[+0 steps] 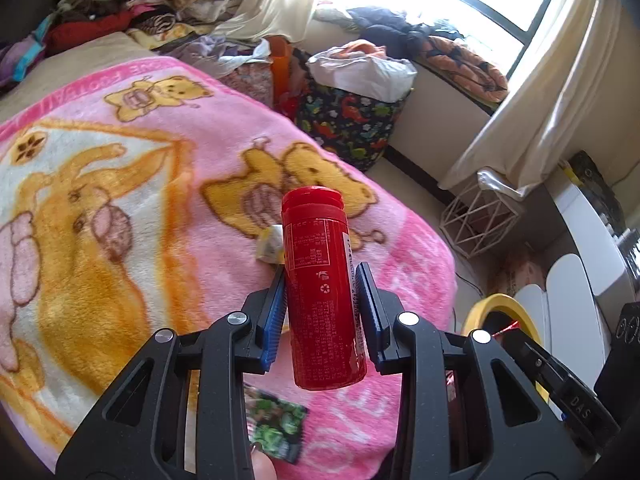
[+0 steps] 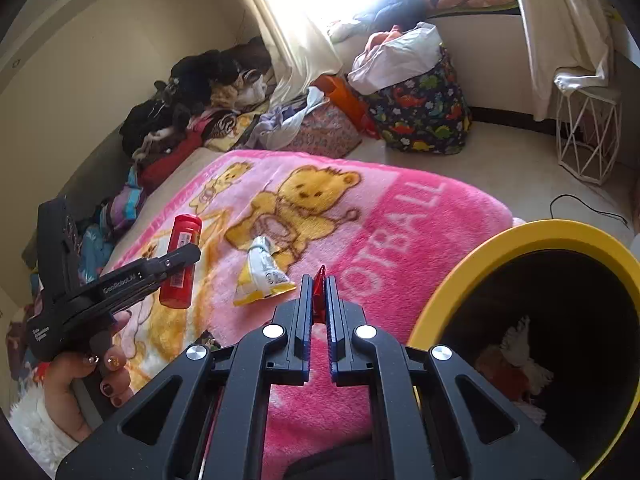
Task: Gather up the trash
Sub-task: 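Carry the red tube and red wrapper over the yellow bin with both tools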
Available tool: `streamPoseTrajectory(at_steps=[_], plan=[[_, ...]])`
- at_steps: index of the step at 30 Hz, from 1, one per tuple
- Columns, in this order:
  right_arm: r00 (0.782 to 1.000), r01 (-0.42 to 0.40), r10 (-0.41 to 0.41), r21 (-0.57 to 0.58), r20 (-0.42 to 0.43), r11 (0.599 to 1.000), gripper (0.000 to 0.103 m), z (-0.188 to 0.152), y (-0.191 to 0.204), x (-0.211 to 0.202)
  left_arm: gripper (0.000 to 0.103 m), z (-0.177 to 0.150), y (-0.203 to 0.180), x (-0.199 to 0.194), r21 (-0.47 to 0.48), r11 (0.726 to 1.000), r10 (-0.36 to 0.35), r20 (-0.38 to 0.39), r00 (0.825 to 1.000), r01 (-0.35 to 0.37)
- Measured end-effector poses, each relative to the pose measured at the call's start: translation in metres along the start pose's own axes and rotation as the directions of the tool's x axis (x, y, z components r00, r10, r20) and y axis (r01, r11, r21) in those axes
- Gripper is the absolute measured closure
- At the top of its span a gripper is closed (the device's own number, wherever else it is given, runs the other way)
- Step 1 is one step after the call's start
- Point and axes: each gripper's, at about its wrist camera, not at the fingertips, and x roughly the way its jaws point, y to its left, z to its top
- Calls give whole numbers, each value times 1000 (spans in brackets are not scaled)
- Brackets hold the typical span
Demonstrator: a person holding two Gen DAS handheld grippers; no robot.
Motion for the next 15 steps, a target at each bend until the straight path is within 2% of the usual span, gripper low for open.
streamPoseTrajectory(at_steps=[15], plan=[[995, 39, -46, 73, 87, 997, 97, 4, -32, -43, 76, -5, -43, -10, 78, 995, -69, 6, 998, 68]])
